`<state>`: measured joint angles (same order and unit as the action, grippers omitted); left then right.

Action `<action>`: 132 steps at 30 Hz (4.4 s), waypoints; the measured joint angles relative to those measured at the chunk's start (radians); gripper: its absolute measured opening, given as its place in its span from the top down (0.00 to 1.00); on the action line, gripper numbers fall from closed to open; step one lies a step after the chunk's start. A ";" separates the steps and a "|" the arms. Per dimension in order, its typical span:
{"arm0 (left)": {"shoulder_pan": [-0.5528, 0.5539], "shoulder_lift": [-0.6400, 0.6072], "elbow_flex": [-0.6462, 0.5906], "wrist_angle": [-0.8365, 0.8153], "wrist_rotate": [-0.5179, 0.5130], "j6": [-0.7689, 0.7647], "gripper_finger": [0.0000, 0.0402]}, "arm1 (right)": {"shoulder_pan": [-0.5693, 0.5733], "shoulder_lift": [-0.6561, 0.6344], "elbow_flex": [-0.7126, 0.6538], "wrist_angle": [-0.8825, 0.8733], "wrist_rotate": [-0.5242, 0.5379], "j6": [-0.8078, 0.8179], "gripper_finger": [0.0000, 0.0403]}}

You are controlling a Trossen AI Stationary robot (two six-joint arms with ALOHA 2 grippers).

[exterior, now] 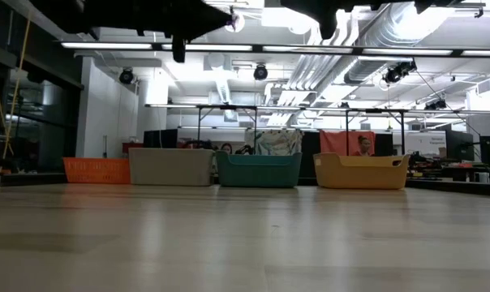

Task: Sort Halloween decoration
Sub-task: Put the violet witch hat into the gray bin, then put the violet spider into the orange bin

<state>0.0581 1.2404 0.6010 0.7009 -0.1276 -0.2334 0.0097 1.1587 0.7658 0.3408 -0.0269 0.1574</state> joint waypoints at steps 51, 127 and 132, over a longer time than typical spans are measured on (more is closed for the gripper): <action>0.758 0.405 0.451 -1.225 0.073 -0.080 0.65 | 0.000 0.000 0.000 -0.075 0.213 0.160 0.49; -0.045 -0.239 -0.131 -0.127 0.142 0.054 1.00 | 0.011 -0.002 0.000 -0.076 0.179 0.034 0.98; -0.045 -0.239 -0.131 -0.127 0.142 0.053 1.00 | 0.011 -0.002 0.000 -0.078 0.167 0.018 0.99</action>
<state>0.0135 1.0012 0.4702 0.5738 0.0147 -0.1801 0.0205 1.1564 0.7658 0.2626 0.1398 0.1758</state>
